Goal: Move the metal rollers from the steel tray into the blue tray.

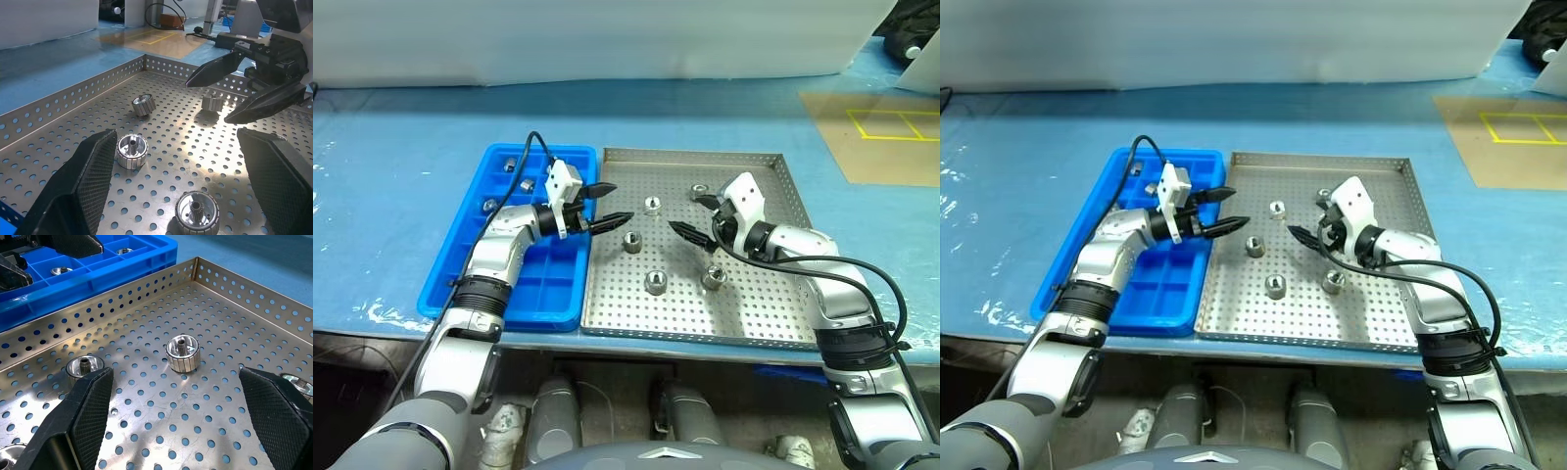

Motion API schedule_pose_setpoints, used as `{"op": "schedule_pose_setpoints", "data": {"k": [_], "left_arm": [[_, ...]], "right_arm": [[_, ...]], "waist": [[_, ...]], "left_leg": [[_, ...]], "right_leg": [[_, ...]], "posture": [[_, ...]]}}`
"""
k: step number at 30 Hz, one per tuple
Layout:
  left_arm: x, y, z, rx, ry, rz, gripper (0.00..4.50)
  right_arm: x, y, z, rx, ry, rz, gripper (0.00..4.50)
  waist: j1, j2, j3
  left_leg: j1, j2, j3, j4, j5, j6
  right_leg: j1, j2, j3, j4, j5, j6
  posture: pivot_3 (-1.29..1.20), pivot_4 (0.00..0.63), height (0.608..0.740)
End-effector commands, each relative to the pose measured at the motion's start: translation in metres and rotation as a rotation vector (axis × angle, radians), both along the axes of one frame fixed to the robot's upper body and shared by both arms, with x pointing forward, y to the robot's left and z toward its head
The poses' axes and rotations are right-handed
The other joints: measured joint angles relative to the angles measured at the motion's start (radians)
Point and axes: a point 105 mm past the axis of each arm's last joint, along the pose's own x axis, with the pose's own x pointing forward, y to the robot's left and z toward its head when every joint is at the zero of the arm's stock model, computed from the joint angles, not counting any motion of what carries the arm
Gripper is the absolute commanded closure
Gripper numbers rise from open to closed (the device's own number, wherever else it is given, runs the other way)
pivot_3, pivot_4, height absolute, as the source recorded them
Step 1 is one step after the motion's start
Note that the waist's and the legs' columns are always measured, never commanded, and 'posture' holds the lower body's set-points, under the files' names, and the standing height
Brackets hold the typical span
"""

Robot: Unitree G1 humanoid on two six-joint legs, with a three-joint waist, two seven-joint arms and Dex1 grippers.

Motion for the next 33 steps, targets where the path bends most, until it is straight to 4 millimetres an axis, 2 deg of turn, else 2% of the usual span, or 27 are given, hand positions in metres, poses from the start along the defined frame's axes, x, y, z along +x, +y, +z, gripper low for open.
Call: {"op": "schedule_pose_setpoints", "data": {"k": [1,11,16,20,24,28,33], "left_arm": [[0.0,-0.001,0.01,-0.002,-0.047,-0.011,0.37],[0.002,-0.003,0.016,-0.001,-0.063,-0.011,0.37],[0.015,-0.01,0.041,-0.002,-0.103,-0.038,0.37],[0.029,-0.022,0.058,0.071,-0.158,-0.065,0.37],[0.041,-0.032,0.07,0.094,-0.157,-0.067,0.37],[0.061,-0.045,0.044,0.35,-0.169,0.062,0.37],[0.063,-0.055,0.029,0.426,-0.16,0.085,0.37]], "right_arm": [[-0.002,0.0,0.016,0.015,-0.056,0.006,0.3],[-0.002,0.002,0.014,0.017,-0.057,0.005,0.3],[-0.001,0.001,0.016,0.024,-0.063,-0.002,0.3],[0.0,0.001,0.018,0.032,-0.074,-0.017,0.3],[0.0,-0.001,0.022,0.042,-0.093,-0.04,0.3],[-0.003,-0.01,0.022,0.043,-0.109,-0.091,0.3],[-0.01,-0.016,0.021,0.047,-0.111,-0.133,0.3]], "waist": [[0.0,0.0,0.0],[0.0,0.0,0.0],[0.003,0.0,0.0],[0.002,0.0,0.0],[0.001,0.0,0.0],[-0.001,0.0,0.0],[-0.008,0.0,0.0]], "left_leg": [[0.0,0.0,0.0,0.0,0.0,0.0],[0.0,0.0,0.0,0.0,0.0,0.0],[0.0,0.0,0.0,0.0,0.0,0.0],[0.0,-0.001,0.0,0.001,0.0,0.0],[0.0,-0.002,0.0,0.0,0.0,0.0],[0.0,-0.002,0.0,0.0,0.0,0.0],[0.0,-0.002,0.0,0.0,0.0,0.0]], "right_leg": [[0.0,0.0,0.0,0.0,0.0,0.0],[0.0,0.0,0.0,0.0,0.0,0.0],[0.0,0.0,0.0,0.0,0.0,0.0],[0.0,-0.001,0.0,0.0,0.0,0.0],[0.001,0.0,0.0,0.0,0.0,0.0],[0.001,0.0,0.0,0.0,0.0,0.001],[0.002,0.0,0.0,-0.002,0.003,0.004]], "posture": [[-0.2,0.15,0.74],[-0.2,0.15,0.74],[-0.21,0.15,0.74],[-0.23,0.15,0.74],[-0.27,0.15,0.74],[-0.32,0.15,0.74],[-0.37,0.15,0.74]]}}
